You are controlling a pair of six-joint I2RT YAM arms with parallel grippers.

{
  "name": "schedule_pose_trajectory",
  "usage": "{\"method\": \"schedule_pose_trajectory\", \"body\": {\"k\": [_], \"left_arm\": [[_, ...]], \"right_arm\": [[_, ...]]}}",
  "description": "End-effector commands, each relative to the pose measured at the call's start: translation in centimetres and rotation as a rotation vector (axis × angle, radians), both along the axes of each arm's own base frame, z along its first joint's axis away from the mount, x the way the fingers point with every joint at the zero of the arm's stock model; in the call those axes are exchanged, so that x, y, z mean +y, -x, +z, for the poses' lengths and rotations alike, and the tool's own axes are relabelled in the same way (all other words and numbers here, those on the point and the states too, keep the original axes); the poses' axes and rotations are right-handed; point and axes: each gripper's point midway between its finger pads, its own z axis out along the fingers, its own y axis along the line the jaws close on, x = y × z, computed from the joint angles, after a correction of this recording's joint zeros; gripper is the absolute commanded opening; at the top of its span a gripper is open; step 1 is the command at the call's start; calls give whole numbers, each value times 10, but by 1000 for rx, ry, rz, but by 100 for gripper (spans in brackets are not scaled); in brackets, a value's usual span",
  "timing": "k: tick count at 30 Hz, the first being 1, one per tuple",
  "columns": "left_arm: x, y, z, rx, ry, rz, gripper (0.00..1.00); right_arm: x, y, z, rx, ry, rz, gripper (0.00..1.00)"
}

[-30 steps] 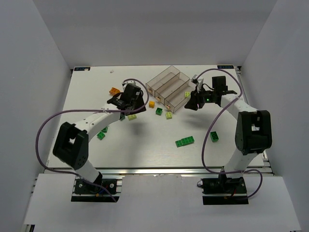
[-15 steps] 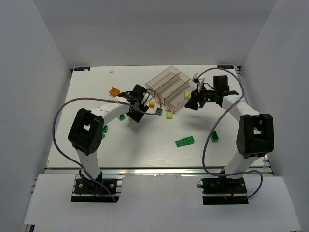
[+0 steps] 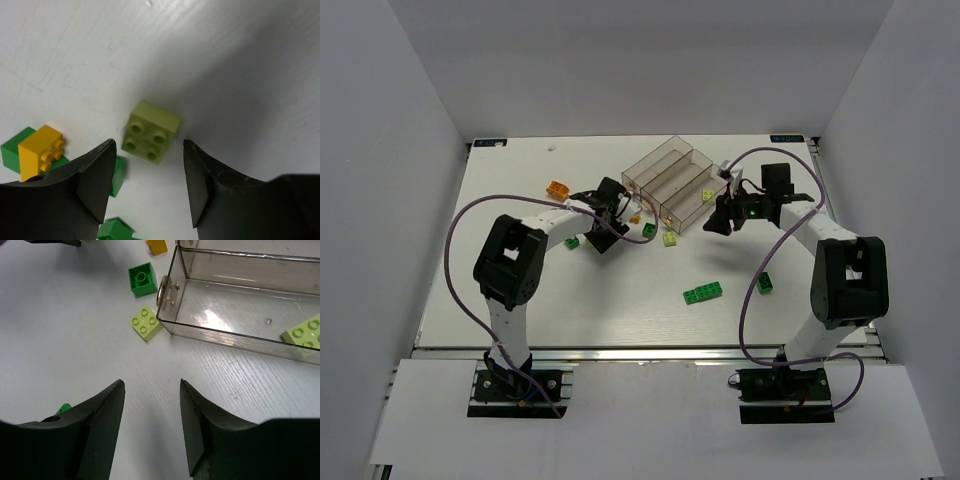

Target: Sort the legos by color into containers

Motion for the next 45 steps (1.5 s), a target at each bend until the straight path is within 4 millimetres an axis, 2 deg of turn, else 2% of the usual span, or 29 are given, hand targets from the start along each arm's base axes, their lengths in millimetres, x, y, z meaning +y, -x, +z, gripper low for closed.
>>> {"method": "schedule_pose_trajectory", "body": {"k": [1, 5, 9, 12, 14, 16, 17, 19, 21, 22, 24, 27, 28, 30, 31, 33, 34, 35, 37, 40, 41, 42, 45], "left_arm": [[-5, -20, 4, -48, 40, 9, 66], [-8, -29, 0, -49, 48, 17, 66], [-10, -31, -2, -42, 74, 27, 65], [-11, -20, -8, -1, 98, 31, 58], [-9, -7, -16, 47, 115, 36, 49], [-9, -2, -14, 49, 148, 55, 43], [-6, 6, -18, 63, 151, 63, 42], [-9, 9, -10, 52, 189, 82, 39], [-14, 11, -5, 45, 231, 109, 26], [-17, 7, 4, 23, 251, 121, 22], [-31, 2, 20, 13, 336, 148, 10], [-61, -8, 53, -2, 513, 179, 0], [-79, -11, 66, -2, 610, 156, 0], [-101, -13, 89, 8, 761, 201, 0], [-113, -19, 99, -23, 837, 186, 0], [-132, -13, 121, -10, 975, 188, 0], [-142, -19, 138, -58, 1049, 159, 0], [-147, -15, 139, -47, 1088, 155, 0], [-161, -22, 167, -99, 1214, 142, 0], [-180, -32, 175, -100, 1305, 152, 2], [-190, -40, 189, -116, 1331, 134, 2], [-200, -45, 175, -92, 1321, 139, 2], [-229, -71, 165, -77, 1325, 146, 5]], "right_arm": [[-1, 3, 16, -56, 0, 9, 54], [-1, 7, 13, -41, 0, 15, 54], [-1, 9, 12, -42, 3, 15, 54], [-2, 10, 12, -49, 4, 13, 54], [-2, 10, 12, -50, 5, 12, 54], [-2, 11, 12, -49, 5, 11, 54], [-2, 10, 12, -51, 6, 10, 54], [-2, 10, 12, -50, 5, 9, 54], [-2, 10, 13, -51, 5, 9, 53], [-2, 9, 14, -56, 6, 7, 54], [-3, 6, 17, -62, 11, -6, 54], [-8, -4, 20, -66, 27, -65, 44], [-9, -6, 22, -69, 28, -71, 27], [-8, -10, 27, -67, 19, -87, 6], [-9, -12, 29, -68, 17, -99, 0], [-9, -14, 32, -71, 12, -113, 0], [-9, -14, 32, -65, 10, -122, 0], [-10, -14, 33, -65, 9, -124, 0], [-9, -12, 33, -60, 9, -126, 0], [-11, -10, 33, -60, 9, -129, 0], [-11, -10, 33, -57, 7, -131, 0], [-12, -10, 34, -60, 5, -134, 0], [-17, -10, 38, -68, 5, -151, 1]]}}
